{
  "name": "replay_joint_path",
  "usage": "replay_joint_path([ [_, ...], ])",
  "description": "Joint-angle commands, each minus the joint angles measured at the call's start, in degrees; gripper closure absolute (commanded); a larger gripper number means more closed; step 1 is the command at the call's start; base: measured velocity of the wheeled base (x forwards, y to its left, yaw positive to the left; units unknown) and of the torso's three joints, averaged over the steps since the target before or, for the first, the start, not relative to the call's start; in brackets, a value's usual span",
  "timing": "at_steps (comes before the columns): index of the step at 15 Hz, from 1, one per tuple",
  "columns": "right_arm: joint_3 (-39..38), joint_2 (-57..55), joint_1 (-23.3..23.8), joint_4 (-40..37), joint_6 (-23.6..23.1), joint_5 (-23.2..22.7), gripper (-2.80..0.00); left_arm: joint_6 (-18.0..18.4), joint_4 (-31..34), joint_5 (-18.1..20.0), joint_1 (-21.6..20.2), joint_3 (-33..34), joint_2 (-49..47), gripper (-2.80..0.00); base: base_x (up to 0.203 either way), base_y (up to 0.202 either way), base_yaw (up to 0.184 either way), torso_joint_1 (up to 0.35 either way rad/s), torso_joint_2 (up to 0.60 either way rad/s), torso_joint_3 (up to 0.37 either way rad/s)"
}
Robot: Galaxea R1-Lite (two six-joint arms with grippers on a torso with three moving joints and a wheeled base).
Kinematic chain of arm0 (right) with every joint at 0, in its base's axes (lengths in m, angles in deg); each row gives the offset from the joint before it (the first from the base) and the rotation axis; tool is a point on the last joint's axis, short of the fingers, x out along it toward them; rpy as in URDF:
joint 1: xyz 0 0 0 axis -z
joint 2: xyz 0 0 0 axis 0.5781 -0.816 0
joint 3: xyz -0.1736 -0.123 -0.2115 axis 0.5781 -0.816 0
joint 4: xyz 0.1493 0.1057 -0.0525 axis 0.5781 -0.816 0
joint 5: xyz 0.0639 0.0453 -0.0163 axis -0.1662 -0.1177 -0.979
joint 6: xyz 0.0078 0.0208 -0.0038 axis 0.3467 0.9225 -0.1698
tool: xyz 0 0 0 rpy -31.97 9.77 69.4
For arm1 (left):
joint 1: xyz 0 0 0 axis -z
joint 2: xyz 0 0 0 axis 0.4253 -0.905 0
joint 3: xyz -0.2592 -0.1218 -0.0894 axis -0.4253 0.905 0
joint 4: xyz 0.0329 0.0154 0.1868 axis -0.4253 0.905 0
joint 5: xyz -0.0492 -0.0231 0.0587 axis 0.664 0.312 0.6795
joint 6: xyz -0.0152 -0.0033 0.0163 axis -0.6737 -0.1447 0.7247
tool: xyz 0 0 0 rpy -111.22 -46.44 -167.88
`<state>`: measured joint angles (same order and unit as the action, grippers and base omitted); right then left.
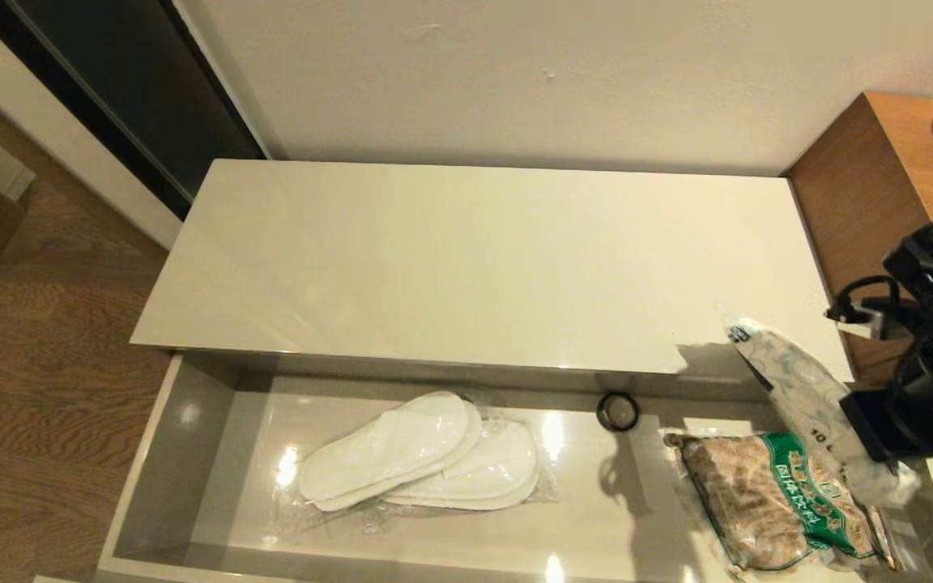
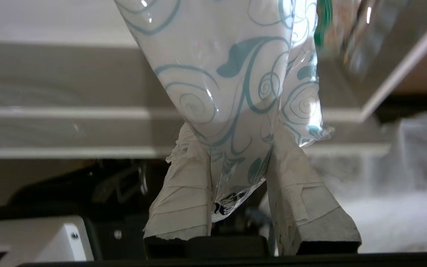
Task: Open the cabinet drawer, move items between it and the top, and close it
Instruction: Put the tissue in the drawer
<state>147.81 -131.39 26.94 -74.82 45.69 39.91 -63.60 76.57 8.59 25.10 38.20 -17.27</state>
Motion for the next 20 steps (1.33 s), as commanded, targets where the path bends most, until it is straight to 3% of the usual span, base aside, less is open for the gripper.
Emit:
replay_joint_path([
  [1, -5.73, 7.17, -1.41, -0.26, 2.43, 0.77, 0.00, -0.04, -0.02, 0.00, -0.01, 0.01, -0.07, 0.00, 0.000, 0.000, 0.000, 0.000, 0.00, 0.000],
  [7, -24.64, 17.10, -2.14, 0.11, 3.95, 1.31, 0.00, -0.04, -0.02, 0.00, -0.01, 0.01, -0.07, 0.00, 0.000, 0.000, 0.000, 0.000, 0.00, 0.000],
  [11, -27.91, 11.06, -2.13, 4.20, 3.97, 1.35, 0.00, -0.04, -0.02, -0.08, -0.01, 0.01, -0.07, 0.00, 0.000, 0.000, 0.000, 0.000, 0.00, 0.000],
  [16, -29.34, -6.97, -2.02, 17.76, 7.54, 4.08, 0.00, -0.13, -0.02, -0.09, -0.01, 0.01, -0.07, 0.00, 0.000, 0.000, 0.000, 0.000, 0.00, 0.000],
  [20, -28.22, -18.79, -1.91, 37.62, 13.78, 8.23, 0.00, -0.04, -0.02, 0.00, -0.01, 0.01, -0.07, 0.00, 0.000, 0.000, 0.000, 0.000, 0.00, 0.000],
])
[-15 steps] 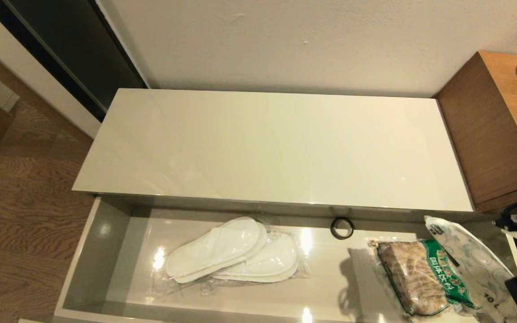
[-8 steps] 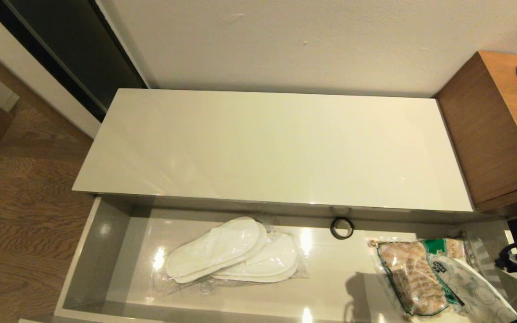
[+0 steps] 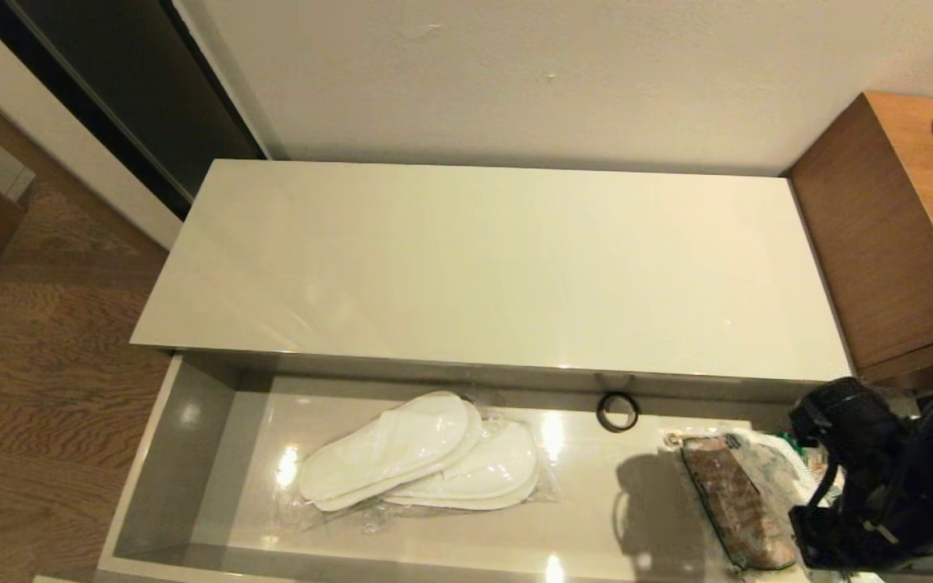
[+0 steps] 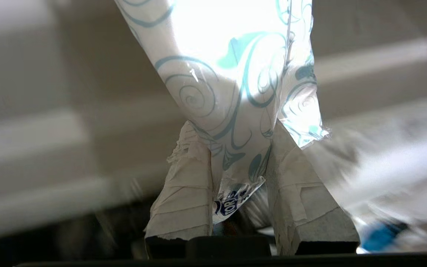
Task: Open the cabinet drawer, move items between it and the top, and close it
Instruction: Put the tissue in the drawer
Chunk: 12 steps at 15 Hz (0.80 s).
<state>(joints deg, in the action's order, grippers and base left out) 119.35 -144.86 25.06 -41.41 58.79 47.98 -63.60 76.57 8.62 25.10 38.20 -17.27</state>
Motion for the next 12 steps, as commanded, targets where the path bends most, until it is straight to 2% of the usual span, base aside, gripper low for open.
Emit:
replay_joint_path([
  [1, 0.41, -6.85, -0.03, 9.10, 2.59, 1.27, 0.00, -0.12, -0.02, -0.03, -0.01, 0.01, -0.07, 0.00, 0.000, 0.000, 0.000, 0.000, 0.00, 0.000],
  [3, 0.00, -9.90, -0.03, 15.67, 3.63, 4.51, 0.00, -0.07, -0.02, -0.02, -0.01, 0.01, -0.07, 0.00, 0.000, 0.000, 0.000, 0.000, 0.00, 0.000],
  [5, -0.72, -13.57, -0.03, 22.50, 4.56, 11.70, 0.00, -0.04, -0.02, -0.02, -0.01, 0.01, -0.07, 0.00, 0.000, 0.000, 0.000, 0.000, 0.00, 0.000],
  [6, -1.24, -15.18, -0.03, 26.54, 5.35, 13.64, 0.00, -0.04, -0.02, -0.06, -0.01, 0.01, -0.07, 0.00, 0.000, 0.000, 0.000, 0.000, 0.00, 0.000],
  [8, -3.62, -16.90, -0.34, 33.37, 5.88, 14.90, 0.00, -0.04, -0.02, -0.02, -0.01, 0.01, -0.07, 0.00, 0.000, 0.000, 0.000, 0.000, 0.00, 0.000],
  [10, -4.82, -18.12, -0.70, 35.67, 5.95, 16.95, 0.00, -0.04, -0.02, -0.11, -0.01, 0.01, -0.07, 0.00, 0.000, 0.000, 0.000, 0.000, 0.00, 0.000],
  [11, -5.34, -18.39, -0.73, 36.19, 6.10, 18.16, -2.80, -0.04, -0.02, -0.10, -0.01, 0.01, -0.07, 0.00, 0.000, 0.000, 0.000, 0.000, 0.00, 0.000],
  [12, -5.50, -17.77, -0.73, 36.54, 6.17, 18.26, -2.80, -0.10, -0.02, -0.02, -0.01, 0.01, -0.07, 0.00, 0.000, 0.000, 0.000, 0.000, 0.00, 0.000],
])
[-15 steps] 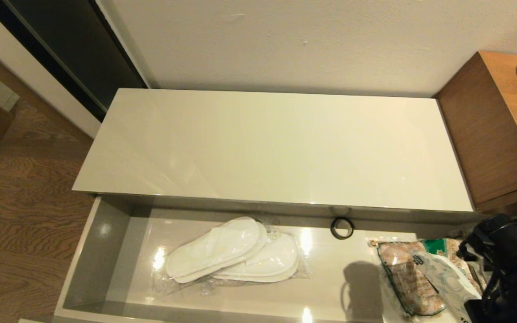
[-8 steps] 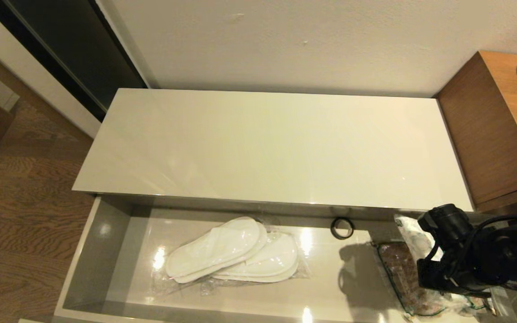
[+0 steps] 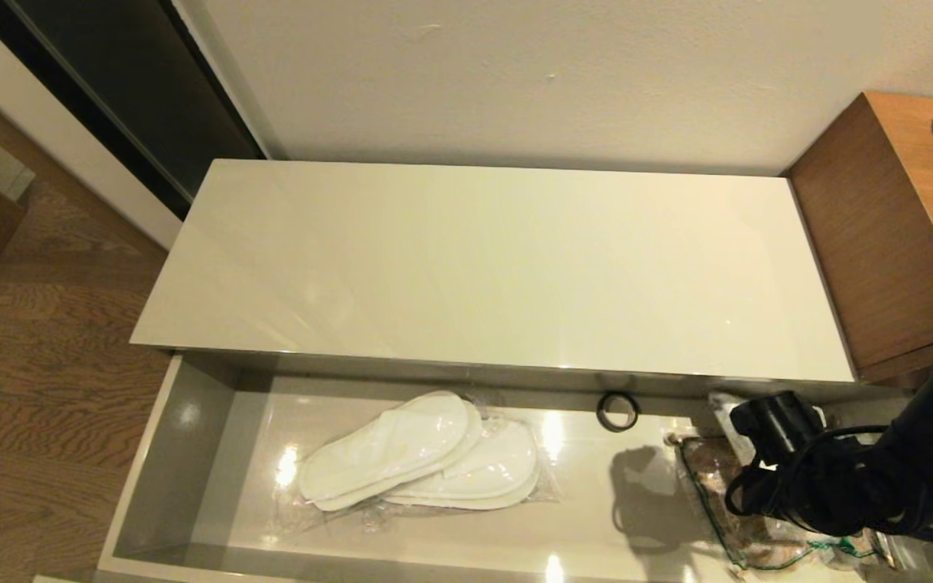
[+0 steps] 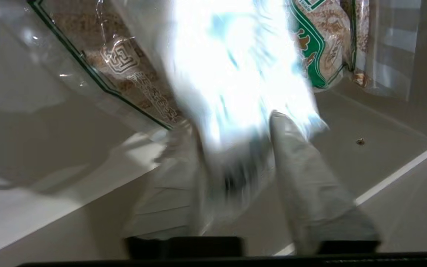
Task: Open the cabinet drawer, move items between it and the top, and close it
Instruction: Put the tissue in the drawer
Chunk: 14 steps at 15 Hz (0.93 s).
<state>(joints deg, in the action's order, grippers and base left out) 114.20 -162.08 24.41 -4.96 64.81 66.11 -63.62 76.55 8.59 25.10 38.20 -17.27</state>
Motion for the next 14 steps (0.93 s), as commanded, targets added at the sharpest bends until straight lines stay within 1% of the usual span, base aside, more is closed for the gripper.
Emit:
replay_joint_path([
  [1, -0.64, 0.25, -0.08, 0.15, 0.17, 0.24, -2.80, -0.03, 0.01, -0.08, -0.01, 0.01, -0.07, 0.00, 0.000, 0.000, 0.000, 0.000, 0.00, 0.000],
  [4, -3.47, 4.94, -0.84, -0.35, -0.11, -0.27, -2.80, -0.02, 0.01, 0.00, -0.01, 0.01, -0.07, 0.00, 0.000, 0.000, 0.000, 0.000, 0.00, 0.000],
  [6, -5.86, 10.08, -2.59, -0.85, -0.39, -0.49, -2.80, -0.02, 0.01, 0.00, -0.01, 0.01, -0.07, 0.00, 0.000, 0.000, 0.000, 0.000, 0.00, 0.000],
  [8, -8.56, 17.05, -4.67, -2.99, -0.37, -0.61, -2.80, -0.02, 0.01, -0.04, -0.01, 0.01, -0.07, 0.00, 0.000, 0.000, 0.000, 0.000, 0.00, 0.000],
  [11, -10.00, 29.07, -5.70, -9.65, 0.38, -0.64, -2.80, -0.08, 0.01, 0.00, -0.01, 0.01, -0.07, 0.00, 0.000, 0.000, 0.000, 0.000, 0.00, 0.000],
  [12, -9.51, 33.49, -5.78, -13.49, 0.53, -0.60, -2.80, -0.02, 0.01, -0.01, -0.01, 0.01, -0.07, 0.00, 0.000, 0.000, 0.000, 0.000, 0.00, 0.000],
  [13, -8.13, 38.71, -5.85, -18.88, 0.66, -0.58, -2.80, -0.02, 0.01, 0.00, -0.01, 0.01, -0.07, 0.00, 0.000, 0.000, 0.000, 0.000, 0.00, 0.000],
  [14, -6.42, 43.55, -5.93, -25.68, 0.81, -0.58, 0.00, -0.02, 0.01, -0.01, -0.01, 0.01, -0.07, 0.00, 0.000, 0.000, 0.000, 0.000, 0.00, 0.000],
])
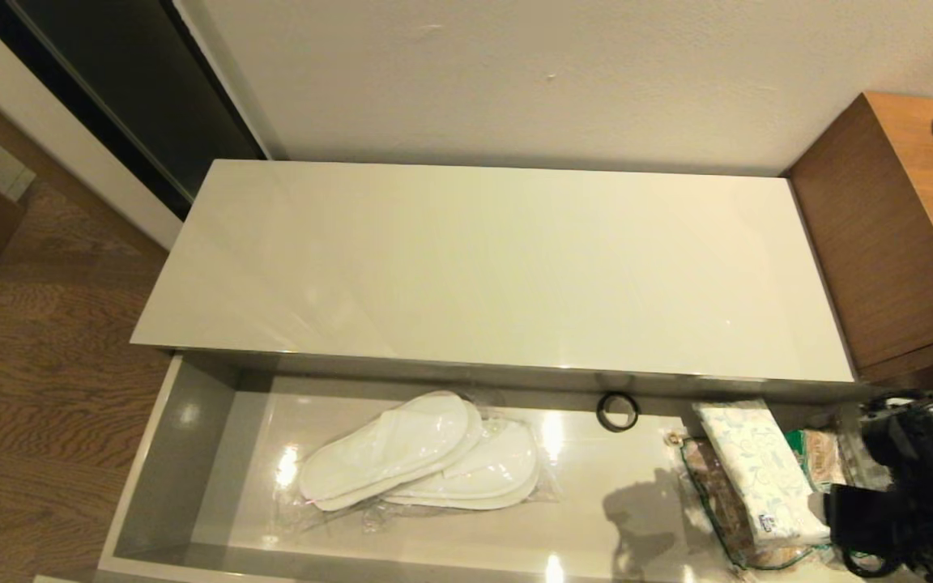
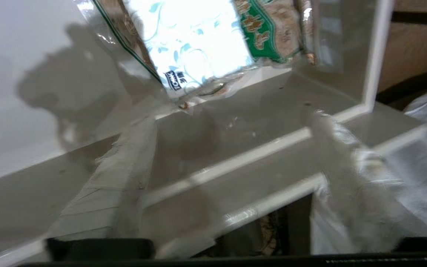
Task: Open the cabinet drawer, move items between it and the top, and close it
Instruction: Put the tissue in the drawer, then take out the tissue from the drawer
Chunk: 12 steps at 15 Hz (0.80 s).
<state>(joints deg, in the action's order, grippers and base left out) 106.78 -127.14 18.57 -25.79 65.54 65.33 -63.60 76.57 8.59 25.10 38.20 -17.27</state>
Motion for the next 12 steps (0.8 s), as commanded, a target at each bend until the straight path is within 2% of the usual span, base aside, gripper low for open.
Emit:
replay_joint_path([
  [1, 2.76, 12.73, -0.23, -11.55, 0.46, 0.13, 0.00, -0.04, -0.02, -0.04, -0.01, 0.01, -0.07, 0.00, 0.000, 0.000, 0.000, 0.000, 0.00, 0.000],
  [4, 6.93, 22.15, -0.44, -26.82, 4.52, 0.04, 0.00, -0.13, -0.02, 0.00, -0.01, 0.01, -0.07, 0.00, 0.000, 0.000, 0.000, 0.000, 0.00, 0.000],
  [8, 11.15, 33.17, -0.41, -41.78, 5.73, -0.05, 0.00, -0.04, -0.02, -0.03, -0.01, 0.01, -0.07, 0.00, 0.000, 0.000, 0.000, 0.000, 0.00, 0.000],
  [10, 11.26, 33.48, -0.40, -42.99, 7.02, -0.53, 0.00, -0.04, -0.02, 0.00, -0.01, 0.01, -0.07, 0.00, 0.000, 0.000, 0.000, 0.000, 0.00, 0.000],
  [12, 11.70, 33.72, -0.44, -43.30, 7.21, -4.74, 0.00, -0.04, -0.02, -0.04, -0.01, 0.01, -0.07, 0.00, 0.000, 0.000, 0.000, 0.000, 0.00, 0.000],
])
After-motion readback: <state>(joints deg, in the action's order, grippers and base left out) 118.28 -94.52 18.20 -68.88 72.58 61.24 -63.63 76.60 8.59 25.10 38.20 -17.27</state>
